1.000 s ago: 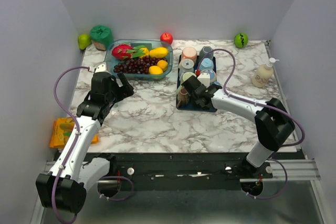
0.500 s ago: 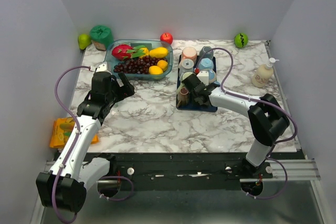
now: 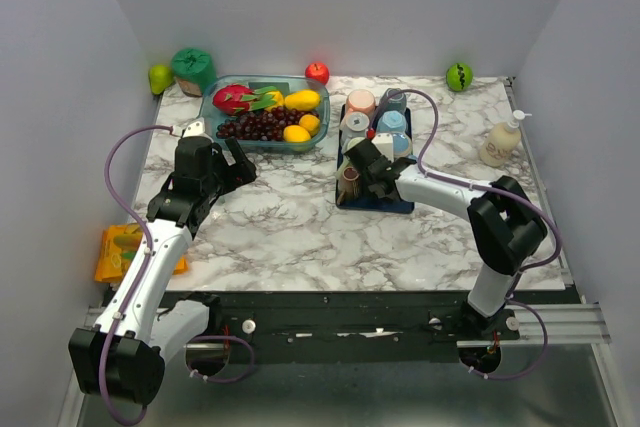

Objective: Turn the mug right side up

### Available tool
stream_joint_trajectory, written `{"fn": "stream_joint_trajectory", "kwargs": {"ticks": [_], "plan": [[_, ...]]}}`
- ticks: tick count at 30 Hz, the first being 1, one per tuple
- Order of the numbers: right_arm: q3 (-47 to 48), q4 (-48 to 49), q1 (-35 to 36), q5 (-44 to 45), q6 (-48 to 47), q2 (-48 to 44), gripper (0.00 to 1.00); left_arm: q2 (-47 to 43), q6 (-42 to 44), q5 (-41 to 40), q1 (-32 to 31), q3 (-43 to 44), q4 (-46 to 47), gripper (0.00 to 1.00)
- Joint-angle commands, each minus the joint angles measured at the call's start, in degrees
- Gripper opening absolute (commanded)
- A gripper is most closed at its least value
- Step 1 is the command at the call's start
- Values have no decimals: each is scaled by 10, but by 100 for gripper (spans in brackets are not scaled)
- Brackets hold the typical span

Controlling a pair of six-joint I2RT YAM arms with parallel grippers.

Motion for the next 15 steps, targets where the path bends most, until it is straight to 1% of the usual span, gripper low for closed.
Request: {"fn": "stream_joint_trajectory", "kwargs": {"ticks": [1, 2, 3, 5, 9, 13, 14, 15], "plan": [[1, 34, -5, 0, -10, 9, 20, 2, 5, 9, 0, 19, 5, 99], [1, 35, -6, 1, -10, 8, 15, 2, 5, 9, 0, 20, 5, 99], [1, 35, -6, 1, -14, 8, 7, 1, 5, 9, 0, 20, 5, 99], [3, 35, -6, 3, -16, 8, 1, 1, 5, 9, 0, 19, 6, 99], [0, 35, -6, 0, -28, -1, 0, -3, 5, 12, 0, 18, 6, 99], [-13, 36, -6, -14, -40, -36, 0, -13, 5, 14, 0, 12, 7, 99], [-15, 35, -5, -24, -42, -58, 0, -15, 5, 14, 1, 11, 8, 99], [-18, 34, -6, -29, -45, -70, 0, -18, 5, 32, 0, 10, 10, 99]]}}
